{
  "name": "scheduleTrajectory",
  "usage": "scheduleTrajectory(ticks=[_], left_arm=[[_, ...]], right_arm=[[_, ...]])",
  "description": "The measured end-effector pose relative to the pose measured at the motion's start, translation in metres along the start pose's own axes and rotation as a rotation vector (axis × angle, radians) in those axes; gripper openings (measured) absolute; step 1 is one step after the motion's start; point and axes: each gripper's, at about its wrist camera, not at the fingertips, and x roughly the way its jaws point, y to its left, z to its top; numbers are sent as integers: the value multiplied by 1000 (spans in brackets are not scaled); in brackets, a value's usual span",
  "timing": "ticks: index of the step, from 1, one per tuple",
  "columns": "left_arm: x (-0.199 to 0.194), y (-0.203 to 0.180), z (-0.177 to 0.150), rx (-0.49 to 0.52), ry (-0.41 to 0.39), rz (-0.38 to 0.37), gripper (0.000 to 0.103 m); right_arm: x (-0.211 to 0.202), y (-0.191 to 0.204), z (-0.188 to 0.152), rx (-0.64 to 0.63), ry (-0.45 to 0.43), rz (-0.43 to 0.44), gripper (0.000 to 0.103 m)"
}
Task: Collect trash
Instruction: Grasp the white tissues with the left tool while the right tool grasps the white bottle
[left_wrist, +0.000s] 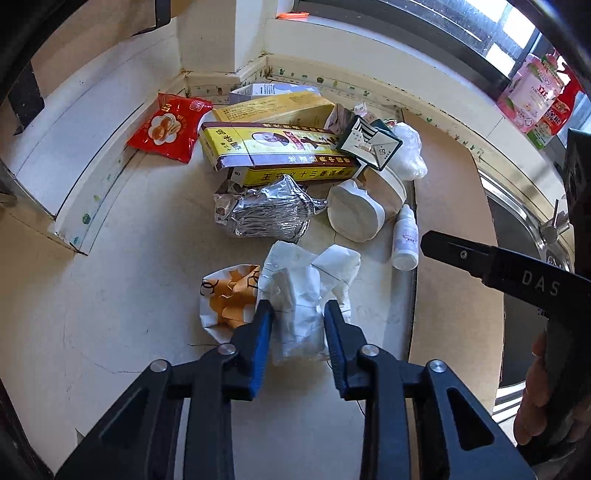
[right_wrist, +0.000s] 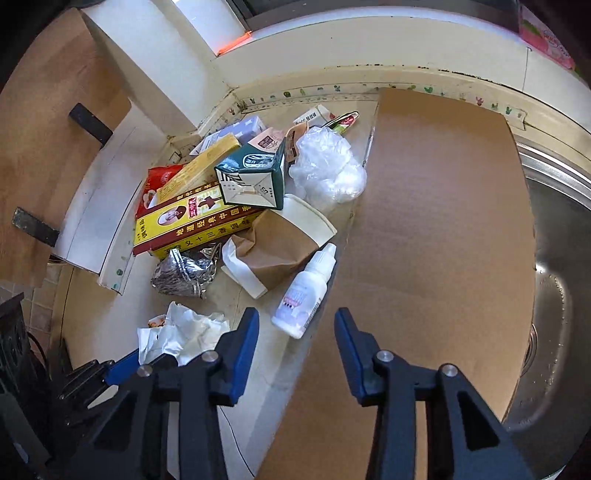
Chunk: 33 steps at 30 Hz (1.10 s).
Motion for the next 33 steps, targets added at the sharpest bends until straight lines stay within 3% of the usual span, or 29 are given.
scheduleTrajectory(ticks=[2, 4, 18, 23, 33], left_arm=[[2, 2, 0, -6, 5, 9, 13], [3, 5, 0, -17, 11, 2, 11], [-35, 48, -24, -129, -47, 2, 9], [-52, 48, -31, -135, -77, -15, 9], [-89, 44, -48, -92, -133, -21, 9]], right_arm=[[10, -1, 5, 7, 15, 7, 38], [19, 0, 8, 0, 26, -4, 36], [47, 15, 7, -28, 75, -2, 31], [47, 18, 6, -26, 71, -2, 30], [15, 32, -28, -28, 72, 101, 25]])
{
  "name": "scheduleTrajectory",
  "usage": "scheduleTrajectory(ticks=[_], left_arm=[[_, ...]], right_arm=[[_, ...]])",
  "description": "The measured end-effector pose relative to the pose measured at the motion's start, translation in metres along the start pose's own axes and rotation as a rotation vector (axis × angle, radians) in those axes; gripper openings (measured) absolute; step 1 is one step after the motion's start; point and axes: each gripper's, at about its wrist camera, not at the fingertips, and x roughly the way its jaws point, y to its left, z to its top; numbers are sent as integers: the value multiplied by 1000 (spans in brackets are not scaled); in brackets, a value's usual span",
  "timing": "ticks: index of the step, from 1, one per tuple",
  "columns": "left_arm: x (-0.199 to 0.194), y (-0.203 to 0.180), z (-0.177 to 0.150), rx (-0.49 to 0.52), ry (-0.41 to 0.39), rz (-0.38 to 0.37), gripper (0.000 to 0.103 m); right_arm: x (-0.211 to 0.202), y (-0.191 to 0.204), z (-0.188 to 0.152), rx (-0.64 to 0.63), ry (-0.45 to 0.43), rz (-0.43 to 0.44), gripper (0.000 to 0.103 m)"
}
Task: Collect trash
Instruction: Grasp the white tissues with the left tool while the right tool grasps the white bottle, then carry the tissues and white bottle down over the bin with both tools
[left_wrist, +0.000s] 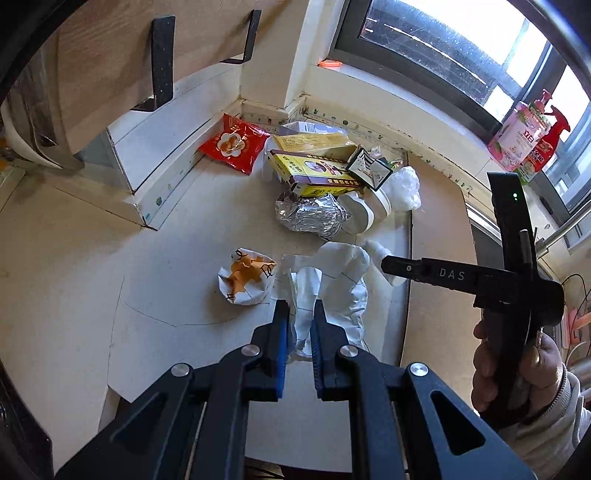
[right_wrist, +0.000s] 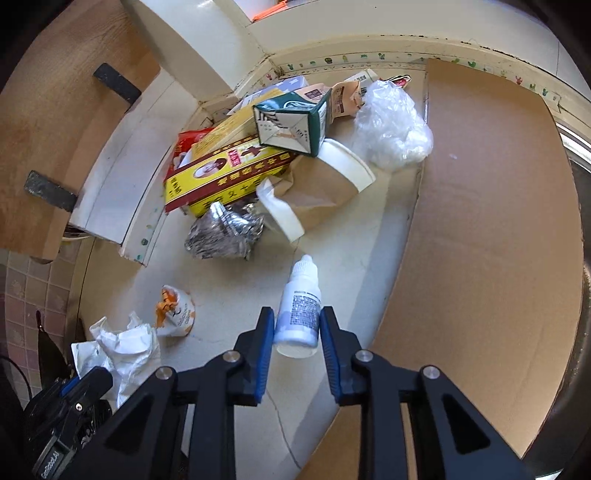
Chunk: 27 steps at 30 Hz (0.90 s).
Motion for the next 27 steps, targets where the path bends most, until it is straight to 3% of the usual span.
scheduleTrajectory(ticks=[4, 13, 27], left_arm=[[-18, 2, -10, 19, -17, 6, 9], [-61, 23, -45, 67, -34, -6, 9], [-129, 75, -131, 127, -44, -52, 9]], right_arm=[[-19, 16, -27, -45, -14, 6, 25], [-51, 62, -95, -119, -123, -79, 25], [-90, 156, -221, -237, -228, -196, 25]])
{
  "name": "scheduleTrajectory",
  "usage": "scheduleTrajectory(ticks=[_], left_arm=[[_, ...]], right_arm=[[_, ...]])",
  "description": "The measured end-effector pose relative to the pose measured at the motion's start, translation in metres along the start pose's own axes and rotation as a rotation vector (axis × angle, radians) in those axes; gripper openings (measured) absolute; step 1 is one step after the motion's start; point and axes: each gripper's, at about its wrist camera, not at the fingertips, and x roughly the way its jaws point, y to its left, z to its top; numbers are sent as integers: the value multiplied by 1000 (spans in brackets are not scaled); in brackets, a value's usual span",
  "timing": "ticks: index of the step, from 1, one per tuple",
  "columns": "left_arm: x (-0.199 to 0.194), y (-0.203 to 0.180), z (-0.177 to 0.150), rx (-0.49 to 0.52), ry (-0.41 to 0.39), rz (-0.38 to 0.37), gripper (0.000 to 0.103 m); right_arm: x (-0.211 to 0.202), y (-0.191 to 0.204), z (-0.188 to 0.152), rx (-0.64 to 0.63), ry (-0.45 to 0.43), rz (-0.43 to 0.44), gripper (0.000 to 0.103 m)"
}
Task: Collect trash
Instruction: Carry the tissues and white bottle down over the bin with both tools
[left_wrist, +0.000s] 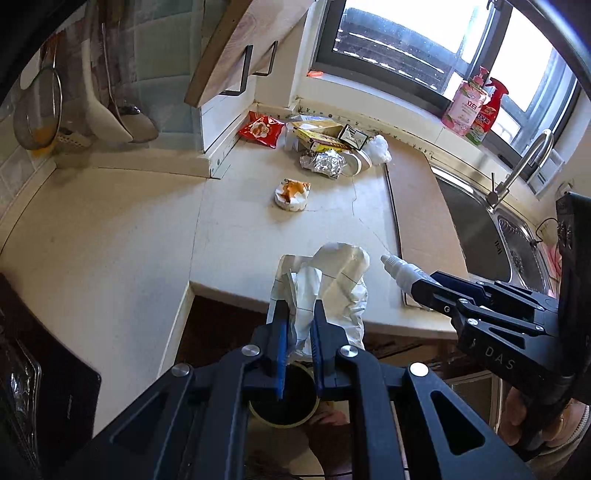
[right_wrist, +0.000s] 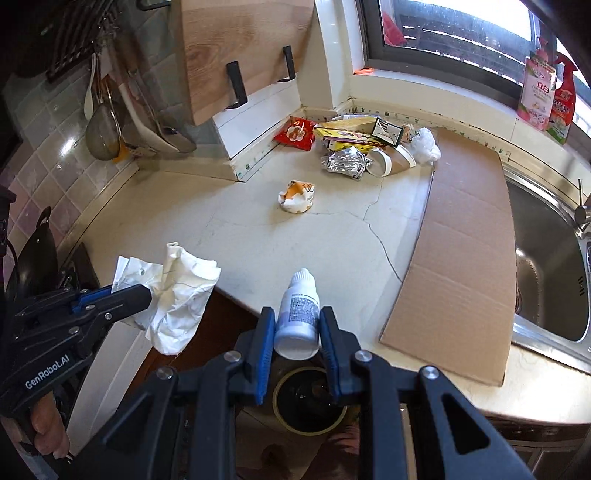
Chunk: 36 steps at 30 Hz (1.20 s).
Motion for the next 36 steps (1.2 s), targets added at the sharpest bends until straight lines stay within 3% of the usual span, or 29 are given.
scheduleTrajectory(ticks=[6, 13, 20, 27, 36], left_arm=[[-12, 10, -40, 46, 17, -36, 9], [-5, 15, -80, 70, 69, -82, 9], [15, 10, -105, 46, 112, -59, 9], [57, 5, -131, 19, 155, 24, 9], [157, 7, -185, -78, 270, 66, 9]], right_arm=[[-17, 33, -44, 12, -3, -44, 25], [-16, 52, -85, 22, 58, -77, 25], [-1, 46, -105, 16, 108, -51, 25], [45, 29, -130, 11, 193, 11, 25], [142, -14, -184, 53, 342, 29, 25]])
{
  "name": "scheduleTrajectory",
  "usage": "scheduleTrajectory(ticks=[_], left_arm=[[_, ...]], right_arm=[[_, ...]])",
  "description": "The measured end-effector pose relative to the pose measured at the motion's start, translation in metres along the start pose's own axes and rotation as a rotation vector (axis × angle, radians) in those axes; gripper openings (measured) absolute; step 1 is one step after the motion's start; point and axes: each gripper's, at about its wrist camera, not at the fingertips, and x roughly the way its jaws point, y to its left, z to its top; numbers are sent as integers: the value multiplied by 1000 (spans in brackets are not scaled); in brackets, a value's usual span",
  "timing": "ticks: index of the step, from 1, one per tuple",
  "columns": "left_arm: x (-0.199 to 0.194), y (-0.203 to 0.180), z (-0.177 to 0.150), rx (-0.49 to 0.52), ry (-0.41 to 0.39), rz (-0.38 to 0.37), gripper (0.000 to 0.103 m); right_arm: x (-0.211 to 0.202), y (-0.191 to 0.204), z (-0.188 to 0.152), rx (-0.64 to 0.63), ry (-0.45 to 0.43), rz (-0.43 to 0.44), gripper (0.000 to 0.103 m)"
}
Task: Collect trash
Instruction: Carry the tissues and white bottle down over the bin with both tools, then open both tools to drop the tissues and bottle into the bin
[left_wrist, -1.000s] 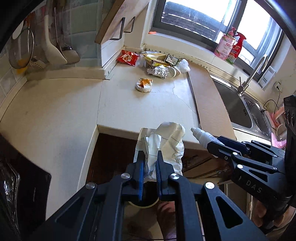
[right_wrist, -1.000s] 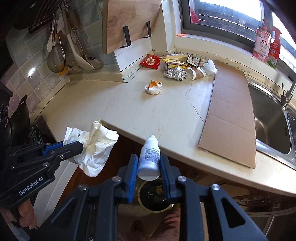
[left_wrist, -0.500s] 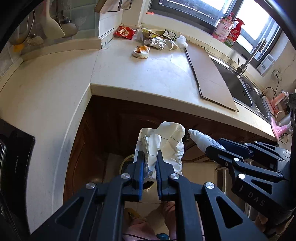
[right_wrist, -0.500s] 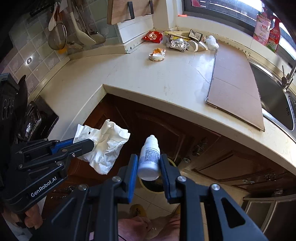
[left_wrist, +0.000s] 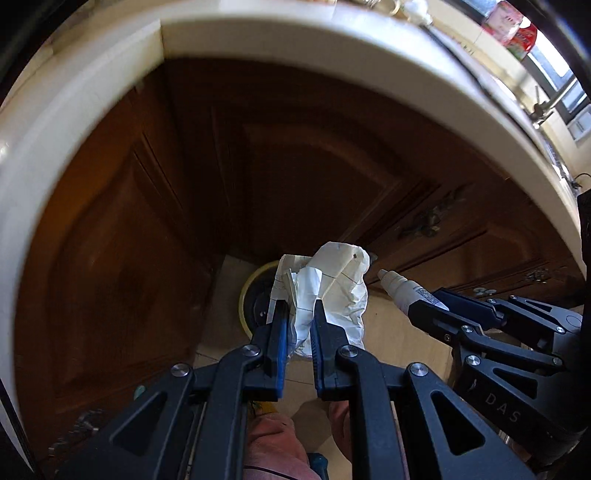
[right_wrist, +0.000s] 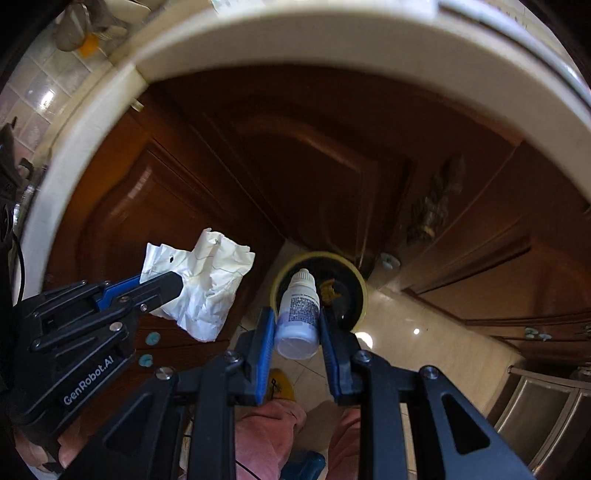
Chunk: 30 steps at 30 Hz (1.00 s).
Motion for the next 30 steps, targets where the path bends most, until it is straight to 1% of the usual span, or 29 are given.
scheduleTrajectory(ticks=[7, 13, 17, 21, 24, 26, 27, 28, 29, 30], left_arm=[[93, 7, -19, -74, 72, 20, 9], [167, 17, -31, -100, 117, 43, 9], [206, 21, -32, -111, 144, 49, 10], [233, 20, -32, -109, 166, 49, 10], [241, 22, -34, -96, 171, 54, 17], [243, 25, -33, -96, 171, 55, 26], [244, 26, -33, -97, 170, 48, 28], [245, 27, -33, -98, 169, 41, 34], [247, 29, -32, -98, 167, 39, 47], [247, 30, -32, -97, 165, 40, 56]], right_arm=[[85, -32, -15, 19, 71, 5, 25], [153, -53, -22, 51, 80, 45, 25], [191, -65, -19, 63, 86, 59, 25], [221, -66, -17, 60, 94, 72, 25], [236, -65, -13, 61, 102, 86, 26], [243, -65, -12, 60, 104, 90, 27], [246, -65, -12, 58, 111, 86, 32], [246, -64, -12, 61, 114, 82, 37], [247, -65, -13, 69, 111, 83, 38], [248, -67, -13, 76, 110, 80, 38]])
